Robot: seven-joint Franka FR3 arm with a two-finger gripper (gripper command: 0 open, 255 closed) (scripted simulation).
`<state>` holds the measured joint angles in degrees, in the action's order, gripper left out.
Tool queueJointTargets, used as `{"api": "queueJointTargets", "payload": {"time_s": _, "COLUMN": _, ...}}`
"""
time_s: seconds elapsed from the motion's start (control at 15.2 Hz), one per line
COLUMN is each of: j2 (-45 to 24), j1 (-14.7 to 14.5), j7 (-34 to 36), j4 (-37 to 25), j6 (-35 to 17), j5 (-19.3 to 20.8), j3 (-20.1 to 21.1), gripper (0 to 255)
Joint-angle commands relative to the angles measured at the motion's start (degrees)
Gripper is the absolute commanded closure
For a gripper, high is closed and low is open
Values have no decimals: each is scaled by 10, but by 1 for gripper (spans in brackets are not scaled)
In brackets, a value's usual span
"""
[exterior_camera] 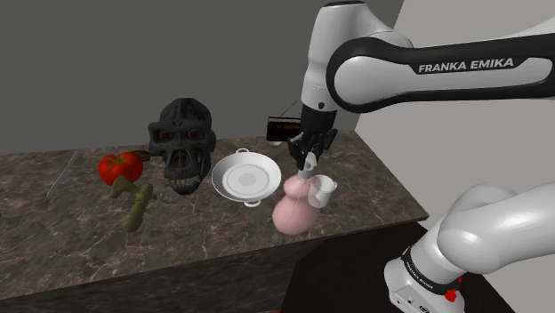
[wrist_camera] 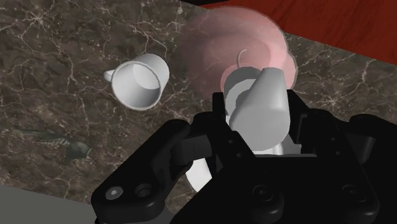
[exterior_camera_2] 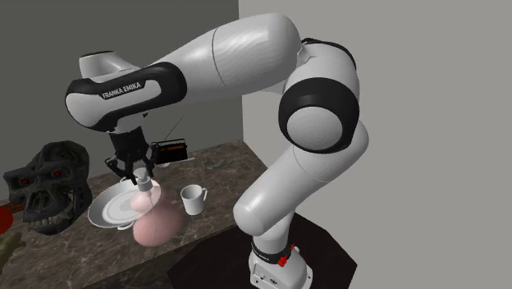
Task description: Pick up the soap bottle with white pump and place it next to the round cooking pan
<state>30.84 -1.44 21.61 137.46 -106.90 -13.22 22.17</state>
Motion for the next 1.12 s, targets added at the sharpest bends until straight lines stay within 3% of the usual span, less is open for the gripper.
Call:
{"api": "queueJointTargets", "payload": {"time_s": 0.0, "j2": -3, "j1": 0, "j7": -1, "j4": 11, "j6": -15, "j5": -1, "j3": 2, "gripper": 255}}
{"api": "queueJointTargets", "payload": {"time_s": 0.26, "j2": -11, "j1": -1, "j7": -2, "j4": 37, "j6": -48, "j5": -5, "j3": 8, "gripper": 255}}
{"api": "queueJointTargets", "payload": {"time_s": 0.79, "j2": -11, "j1": -1, "j7": -2, "j4": 37, "j6": -48, "j5": -5, "j3": 8, "gripper": 255}}
{"api": "queueJointTargets", "payload": {"time_s": 0.86, "j2": -11, "j1": -1, "j7": -2, "j4": 37, "j6": -48, "j5": -5, "j3": 8, "gripper": 0}}
{"api": "queueJointTargets", "payload": {"time_s": 1.06, "j2": -11, "j1": -1, "j7": -2, "j4": 36, "j6": -48, "j5": -5, "j3": 8, "gripper": 0}}
